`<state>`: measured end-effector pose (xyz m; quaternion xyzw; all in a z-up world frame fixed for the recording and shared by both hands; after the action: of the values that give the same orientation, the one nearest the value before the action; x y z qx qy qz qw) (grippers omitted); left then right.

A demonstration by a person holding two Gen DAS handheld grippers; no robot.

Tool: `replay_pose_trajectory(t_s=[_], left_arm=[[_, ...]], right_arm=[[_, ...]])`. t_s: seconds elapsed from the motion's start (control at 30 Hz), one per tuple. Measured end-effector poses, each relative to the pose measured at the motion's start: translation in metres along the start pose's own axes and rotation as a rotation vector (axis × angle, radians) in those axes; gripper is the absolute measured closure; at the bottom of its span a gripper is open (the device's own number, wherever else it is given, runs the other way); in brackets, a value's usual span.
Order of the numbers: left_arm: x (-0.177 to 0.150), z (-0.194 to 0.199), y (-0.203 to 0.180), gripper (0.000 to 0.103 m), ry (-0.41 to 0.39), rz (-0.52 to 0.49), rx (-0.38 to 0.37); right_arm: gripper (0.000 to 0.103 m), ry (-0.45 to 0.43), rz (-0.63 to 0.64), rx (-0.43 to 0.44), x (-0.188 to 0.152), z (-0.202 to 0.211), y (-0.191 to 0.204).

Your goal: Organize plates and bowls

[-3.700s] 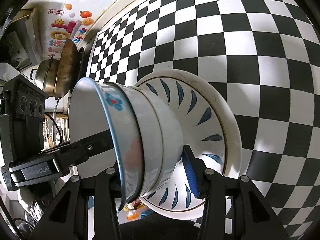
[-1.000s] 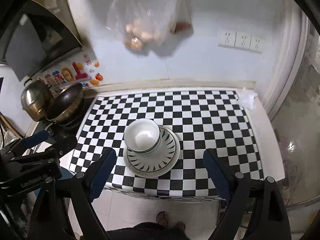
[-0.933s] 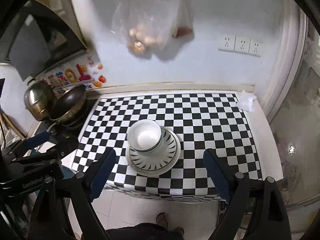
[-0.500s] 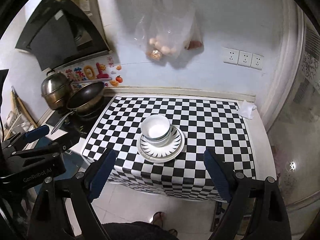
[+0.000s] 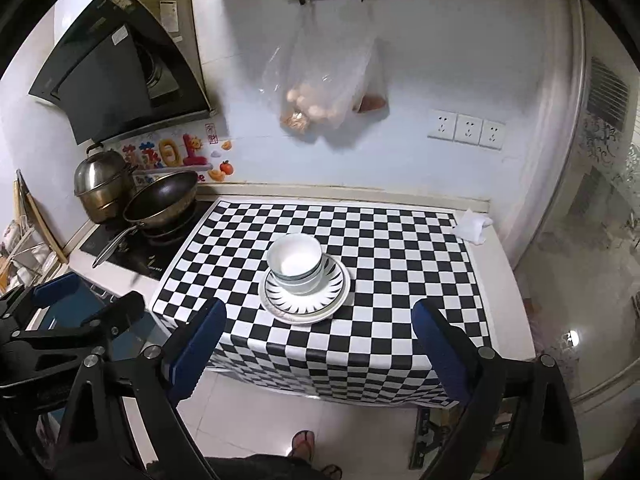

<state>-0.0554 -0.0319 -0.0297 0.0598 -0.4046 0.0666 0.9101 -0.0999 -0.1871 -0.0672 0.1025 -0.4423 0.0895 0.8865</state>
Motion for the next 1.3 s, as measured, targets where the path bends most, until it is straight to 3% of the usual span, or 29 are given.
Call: replay_pose_trajectory(t_s=[1.3], left_arm=[[0.010,0.008,0.015,0.004,-0.041,0.020,0.050]], right_arm=[[0.005,-0.025,0.013,-0.037,0.010,0.000,-0.001]])
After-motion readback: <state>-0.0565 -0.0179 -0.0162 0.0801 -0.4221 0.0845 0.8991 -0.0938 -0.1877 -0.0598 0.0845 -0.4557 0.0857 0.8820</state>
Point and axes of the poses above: each gripper's, at about its wrist camera, not at the fingertips, and z roughly against the way its jaws point, y to its left, x to its top, the point moved 3 cm from there along -z, roughly the way its jaws point, and after that the axes turned 6 degrees about x, right-handed, at the moved point
